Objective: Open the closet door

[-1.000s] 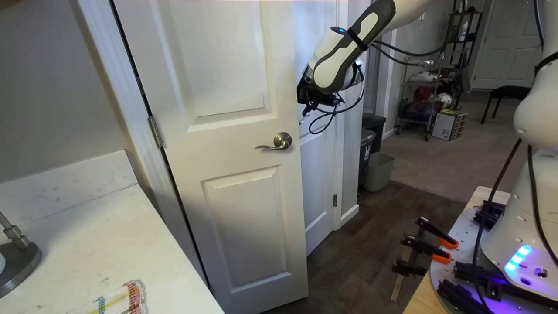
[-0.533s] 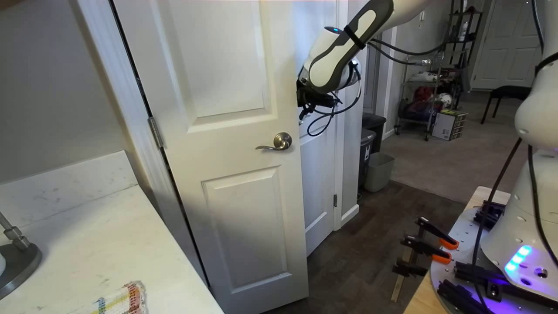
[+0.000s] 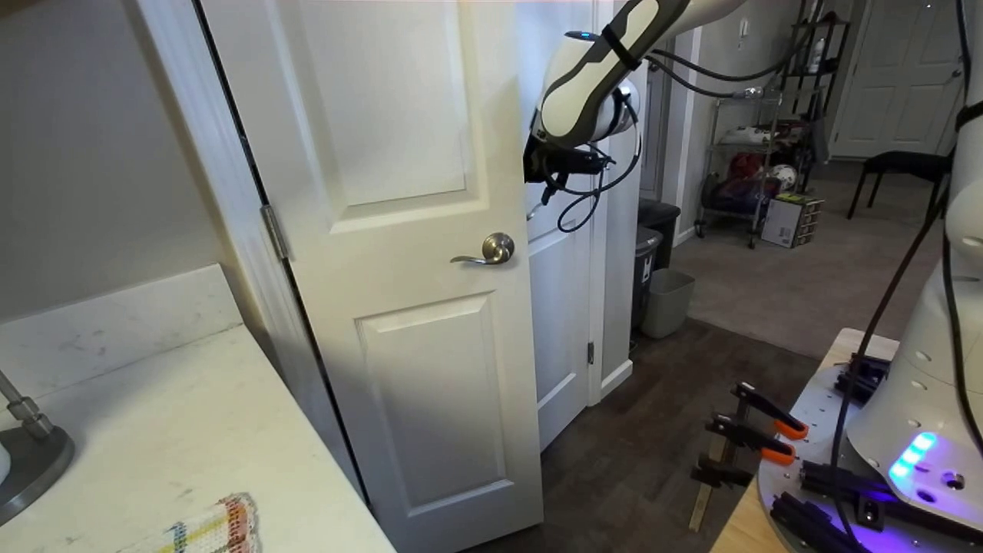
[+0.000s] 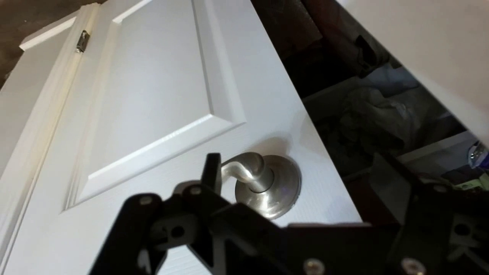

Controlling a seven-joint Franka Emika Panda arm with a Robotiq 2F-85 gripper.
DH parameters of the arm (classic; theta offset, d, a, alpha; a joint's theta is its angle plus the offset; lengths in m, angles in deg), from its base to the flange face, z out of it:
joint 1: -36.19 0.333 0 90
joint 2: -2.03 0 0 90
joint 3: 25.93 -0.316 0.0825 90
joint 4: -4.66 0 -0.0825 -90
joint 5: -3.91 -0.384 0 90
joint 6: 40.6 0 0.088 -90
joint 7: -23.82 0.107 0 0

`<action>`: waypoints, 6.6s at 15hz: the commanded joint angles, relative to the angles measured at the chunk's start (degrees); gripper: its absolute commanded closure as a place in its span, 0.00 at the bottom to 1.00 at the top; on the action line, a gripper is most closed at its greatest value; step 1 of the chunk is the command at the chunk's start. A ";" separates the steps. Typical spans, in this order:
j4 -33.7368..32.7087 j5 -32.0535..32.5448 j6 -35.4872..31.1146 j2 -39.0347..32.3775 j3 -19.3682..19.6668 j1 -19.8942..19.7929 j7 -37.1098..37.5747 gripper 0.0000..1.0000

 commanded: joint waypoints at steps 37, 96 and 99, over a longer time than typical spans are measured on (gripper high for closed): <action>0.34 -7.63 23.19 4.34 2.30 9.06 -22.83 0.00; 11.89 -20.34 36.20 22.03 2.73 12.03 -39.22 0.00; 11.90 -26.52 37.25 22.26 3.57 12.71 -46.22 0.00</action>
